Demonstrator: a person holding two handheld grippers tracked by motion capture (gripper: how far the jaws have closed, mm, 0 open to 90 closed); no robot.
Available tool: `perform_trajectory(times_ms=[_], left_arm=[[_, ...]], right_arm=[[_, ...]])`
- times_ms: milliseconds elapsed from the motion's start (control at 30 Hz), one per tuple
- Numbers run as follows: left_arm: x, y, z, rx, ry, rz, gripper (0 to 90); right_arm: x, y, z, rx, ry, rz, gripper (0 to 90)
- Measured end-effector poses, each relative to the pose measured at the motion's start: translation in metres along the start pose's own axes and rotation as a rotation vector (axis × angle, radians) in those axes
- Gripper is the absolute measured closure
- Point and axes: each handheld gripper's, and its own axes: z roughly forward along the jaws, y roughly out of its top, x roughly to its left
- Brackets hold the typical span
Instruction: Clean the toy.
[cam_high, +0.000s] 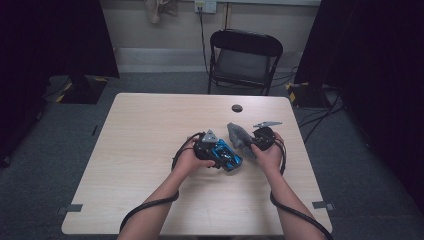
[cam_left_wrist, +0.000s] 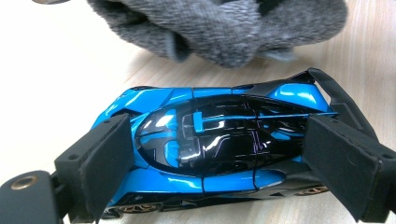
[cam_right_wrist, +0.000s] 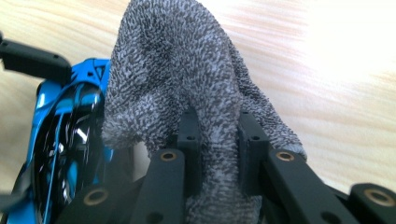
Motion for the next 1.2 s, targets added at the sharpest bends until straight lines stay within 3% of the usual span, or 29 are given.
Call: perform_trajectory(times_ms=[233,367,567,833,1200], left_arm=[[0.0,0.002,0.0,0.011,0.003,0.001,8.8],[0.0,0.002,0.0,0.014,0.001,0.0,8.8],[-0.001,0.002,0.0,0.016,0.002,0.0,8.8],[0.0,0.002,0.0,0.012,0.001,0.001,8.8],[0.0,0.002,0.0,0.015,0.0,0.0,8.8]], right_arm=[[-0.002,-0.014,-0.011,0.025,-0.005,-0.02,75.5],[0.0,-0.022,-0.014,0.047,-0.016,-0.06,75.4],[0.003,-0.029,-0.01,0.066,-0.011,-0.076,75.4],[0.014,-0.025,-0.003,0.07,0.011,-0.099,75.4],[0.018,-0.014,0.011,0.07,0.026,-0.106,75.4]])
